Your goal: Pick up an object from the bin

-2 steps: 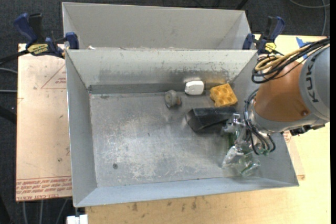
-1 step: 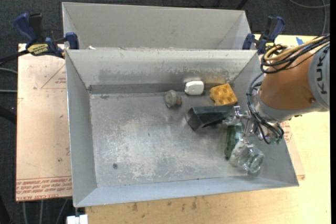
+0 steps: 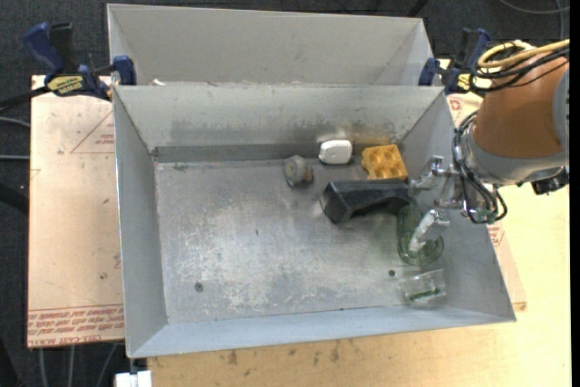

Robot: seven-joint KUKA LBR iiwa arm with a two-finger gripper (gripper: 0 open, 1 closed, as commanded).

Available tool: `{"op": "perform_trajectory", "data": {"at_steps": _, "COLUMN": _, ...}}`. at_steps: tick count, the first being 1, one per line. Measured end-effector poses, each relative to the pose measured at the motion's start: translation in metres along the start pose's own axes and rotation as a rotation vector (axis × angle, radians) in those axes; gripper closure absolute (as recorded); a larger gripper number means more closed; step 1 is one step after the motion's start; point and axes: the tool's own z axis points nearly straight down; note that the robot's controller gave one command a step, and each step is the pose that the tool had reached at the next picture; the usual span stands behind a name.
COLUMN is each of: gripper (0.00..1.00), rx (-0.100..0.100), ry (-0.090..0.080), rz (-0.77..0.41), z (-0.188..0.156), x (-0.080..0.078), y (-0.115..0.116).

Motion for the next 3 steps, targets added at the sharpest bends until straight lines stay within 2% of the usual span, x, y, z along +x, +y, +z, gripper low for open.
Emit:
{"op": "perform_trajectory", "data": {"at_steps": 1, "gripper": 0.00, "rx": 0.001, "ry": 0.006, "rz": -0.114, "z": 0.022, "x": -0.008, "y": -0.002}}
{"op": "perform_trajectory", "data": {"at_steps": 2, "gripper": 1.00, "rx": 0.013, "ry": -0.040, "rz": -0.360, "z": 0.036, "x": -0.017, "y": -0.006}}
{"op": "perform_trajectory", "data": {"at_steps": 3, "gripper": 1.00, "rx": 0.013, "ry": -0.041, "rz": -0.361, "z": 0.036, "x": -0.017, "y": -0.006}}
